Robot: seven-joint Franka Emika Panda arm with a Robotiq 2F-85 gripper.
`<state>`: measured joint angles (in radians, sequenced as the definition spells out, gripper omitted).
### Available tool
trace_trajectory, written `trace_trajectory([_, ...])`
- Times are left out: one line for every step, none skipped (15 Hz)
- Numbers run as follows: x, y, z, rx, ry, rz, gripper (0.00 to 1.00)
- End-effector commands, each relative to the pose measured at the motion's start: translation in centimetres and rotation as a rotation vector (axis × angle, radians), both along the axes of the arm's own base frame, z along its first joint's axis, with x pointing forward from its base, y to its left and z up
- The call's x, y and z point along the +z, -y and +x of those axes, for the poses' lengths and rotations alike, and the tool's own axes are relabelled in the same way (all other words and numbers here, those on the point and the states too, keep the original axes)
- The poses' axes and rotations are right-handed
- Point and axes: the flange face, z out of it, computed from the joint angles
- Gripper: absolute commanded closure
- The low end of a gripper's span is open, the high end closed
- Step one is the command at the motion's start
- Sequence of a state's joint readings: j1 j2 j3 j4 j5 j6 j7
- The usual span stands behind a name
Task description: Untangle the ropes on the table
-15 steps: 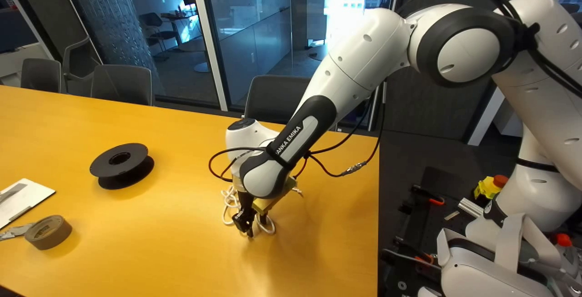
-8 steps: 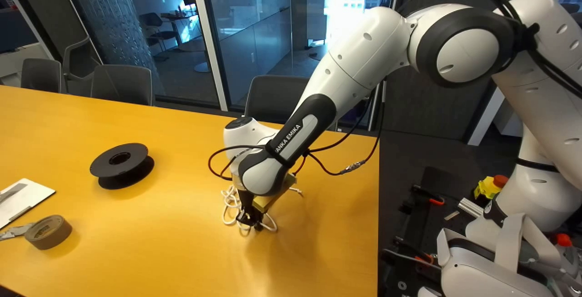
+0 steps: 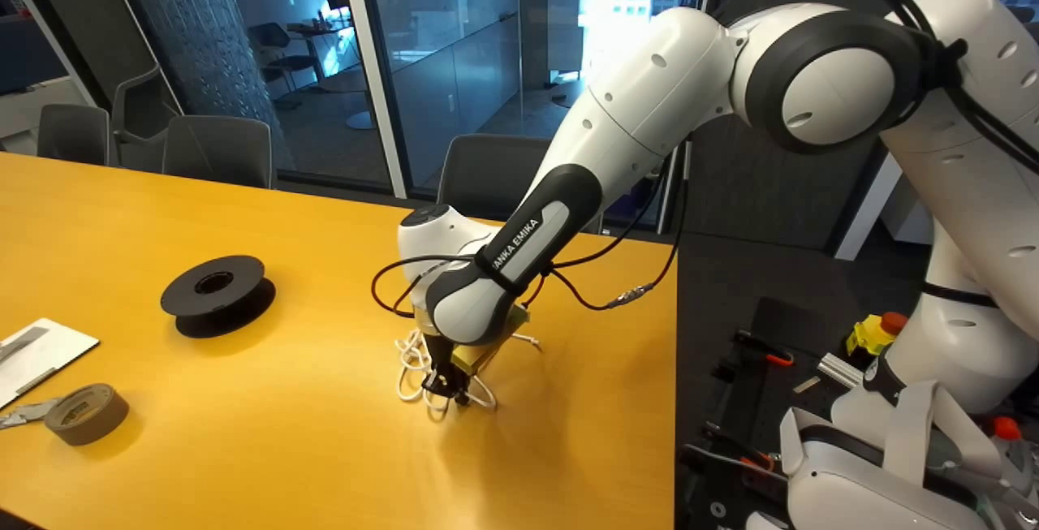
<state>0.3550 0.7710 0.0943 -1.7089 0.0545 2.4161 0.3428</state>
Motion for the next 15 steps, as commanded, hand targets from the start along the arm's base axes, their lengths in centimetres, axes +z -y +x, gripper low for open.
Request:
trace_trajectory([6.3, 2.1, 0.4, -0.056, 0.068, -0.033, 0.98])
trace_trajectory([7.8, 2.8, 0.5, -0.075, 0.087, -0.034, 0.97])
trace_trajectory([10.1, 3.7, 0.5, -0.11, 0.112, -0.04, 0.98])
trace_trajectory([12.0, 4.4, 0.5, -0.137, 0.129, -0.046, 0.98])
trace_trajectory([14.2, 4.9, 0.5, -0.177, 0.153, -0.057, 0.98])
trace_trajectory([16.4, 5.6, 0.3, -0.215, 0.169, -0.072, 0.98])
trace_trajectory([18.7, 6.3, 0.1, -0.252, 0.183, -0.089, 0.99])
trace_trajectory([21.1, 6.8, -0.2, -0.295, 0.201, -0.103, 0.99])
trace_trajectory([23.4, 7.2, -0.6, -0.341, 0.219, -0.117, 0.99])
trace_trajectory([25.9, 7.5, -1.0, -0.39, 0.238, -0.128, 0.99])
trace_trajectory([28.4, 7.6, -1.3, -0.45, 0.264, -0.136, 0.99])
trace_trajectory([30.7, 7.8, -1.8, -0.501, 0.282, -0.152, 0.99])
trace_trajectory([33.1, 7.9, -2.2, -0.554, 0.302, -0.162, 0.98])
trace_trajectory([35.2, 7.9, -2.7, -0.606, 0.323, -0.171, 0.98])
trace_trajectory([37.2, 7.8, -3.2, -0.653, 0.346, -0.181, 0.98])
